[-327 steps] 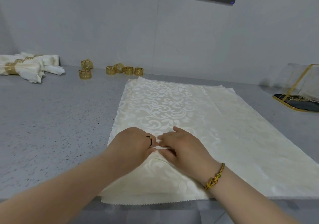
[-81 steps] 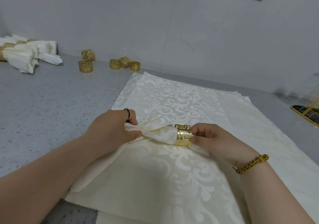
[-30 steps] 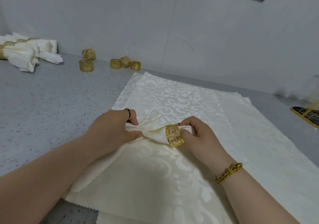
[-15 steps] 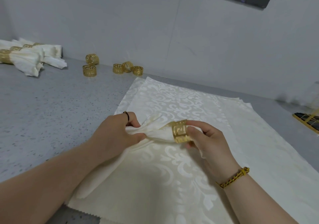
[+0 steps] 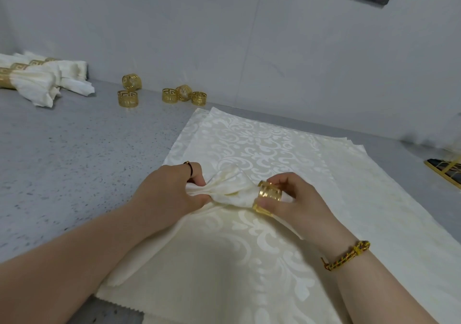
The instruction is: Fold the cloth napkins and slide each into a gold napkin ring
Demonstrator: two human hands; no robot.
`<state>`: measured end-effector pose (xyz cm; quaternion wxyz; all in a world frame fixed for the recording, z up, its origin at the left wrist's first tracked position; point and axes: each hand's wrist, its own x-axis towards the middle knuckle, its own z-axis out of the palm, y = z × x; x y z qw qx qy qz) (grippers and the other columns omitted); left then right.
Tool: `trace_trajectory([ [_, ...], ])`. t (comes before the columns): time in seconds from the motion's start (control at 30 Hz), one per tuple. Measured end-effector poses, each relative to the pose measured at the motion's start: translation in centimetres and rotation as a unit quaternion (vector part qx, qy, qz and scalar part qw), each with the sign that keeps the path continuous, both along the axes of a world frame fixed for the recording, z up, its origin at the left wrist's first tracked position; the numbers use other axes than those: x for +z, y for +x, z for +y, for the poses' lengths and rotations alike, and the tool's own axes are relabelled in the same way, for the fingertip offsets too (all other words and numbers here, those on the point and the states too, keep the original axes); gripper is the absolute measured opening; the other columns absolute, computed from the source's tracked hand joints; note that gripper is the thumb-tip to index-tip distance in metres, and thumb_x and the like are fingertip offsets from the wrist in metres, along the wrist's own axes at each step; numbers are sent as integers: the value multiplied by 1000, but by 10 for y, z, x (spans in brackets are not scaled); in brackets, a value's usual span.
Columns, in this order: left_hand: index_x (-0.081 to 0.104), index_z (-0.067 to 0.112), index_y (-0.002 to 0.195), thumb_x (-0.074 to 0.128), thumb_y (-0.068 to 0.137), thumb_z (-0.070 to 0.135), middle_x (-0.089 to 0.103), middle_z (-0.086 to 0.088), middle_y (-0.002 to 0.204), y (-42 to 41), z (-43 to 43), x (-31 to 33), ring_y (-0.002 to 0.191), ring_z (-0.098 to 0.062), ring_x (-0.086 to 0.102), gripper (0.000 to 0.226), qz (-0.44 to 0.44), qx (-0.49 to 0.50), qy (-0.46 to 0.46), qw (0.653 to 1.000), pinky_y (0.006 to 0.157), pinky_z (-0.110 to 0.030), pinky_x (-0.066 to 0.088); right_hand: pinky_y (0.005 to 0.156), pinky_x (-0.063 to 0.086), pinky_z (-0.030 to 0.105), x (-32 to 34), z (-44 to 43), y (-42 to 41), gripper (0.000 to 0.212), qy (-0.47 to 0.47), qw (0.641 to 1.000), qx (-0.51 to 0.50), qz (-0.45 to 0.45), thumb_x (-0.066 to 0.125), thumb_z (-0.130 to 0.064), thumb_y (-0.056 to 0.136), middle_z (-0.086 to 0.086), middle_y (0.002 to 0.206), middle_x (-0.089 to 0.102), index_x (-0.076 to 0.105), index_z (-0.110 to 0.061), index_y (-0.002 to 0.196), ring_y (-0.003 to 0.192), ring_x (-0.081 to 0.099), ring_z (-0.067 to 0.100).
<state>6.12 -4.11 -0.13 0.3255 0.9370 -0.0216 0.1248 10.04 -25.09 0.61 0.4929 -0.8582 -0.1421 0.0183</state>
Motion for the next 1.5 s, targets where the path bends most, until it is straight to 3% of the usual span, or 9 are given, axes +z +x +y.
trace_trajectory([
  [0.17,43,37,67,65,68,48,68,-5,98,-1,-1,0,83,-21,60,24,7,-8,-4,1000,78,-33,46,61,41,3,-2,8,2,33,52,998,-23,2,77,-16,69,-8,91,58,50,-28,83,79,55,3],
  [0.4,42,38,68,68,76,32,67,0,96,1,-1,-2,69,-13,54,28,-15,-19,15,1000,64,-20,39,62,42,4,-6,20,-3,40,119,992,-30,-18,78,-9,67,-7,90,60,43,-25,79,79,56,4],
  [0.53,44,36,67,70,75,29,66,2,94,2,0,-3,67,-11,51,28,-25,-24,-4,999,61,-16,36,67,46,7,-4,21,-1,15,188,982,-17,-8,64,-6,81,-12,86,65,60,-20,86,71,61,-7],
  [0.63,43,35,67,70,75,29,65,0,90,3,1,-4,65,-13,49,29,-22,-26,-5,999,58,-14,33,78,47,13,-4,16,-1,33,201,979,-3,16,49,7,85,-12,98,65,61,-22,94,84,61,-2],
  [0.77,36,49,92,65,80,35,47,28,83,3,0,0,84,-4,47,34,14,-61,-4,998,65,-12,33,82,46,30,-10,19,0,29,211,976,-35,39,58,7,81,-6,95,63,51,-21,87,86,60,13],
  [0.87,5,68,115,54,88,37,39,32,95,3,-1,-1,97,5,40,64,26,-112,65,991,73,-9,30,74,46,32,-12,17,2,18,189,979,-58,55,67,-4,78,-1,87,63,57,-19,80,79,58,16],
  [1.0,-4,61,115,39,95,31,40,19,102,6,-2,-5,97,0,43,57,-22,-152,179,972,68,-6,30,74,49,26,-8,15,-1,9,144,988,-43,40,69,-10,77,-1,84,68,66,-18,76,79,62,14],
  [1.2,16,55,133,25,95,38,30,22,83,7,-5,-4,73,-1,34,42,-47,-160,219,961,60,-8,30,64,45,1,-7,16,-2,16,67,997,-10,23,65,-11,80,-19,82,66,71,-26,79,70,61,-12],
  [1.5,17,53,131,30,93,42,36,25,89,12,-2,-7,81,4,38,42,-27,-173,167,970,67,-6,32,43,28,12,-8,20,8,26,-72,996,-20,-39,46,-3,84,2,58,46,60,3,63,47,38,4],
])
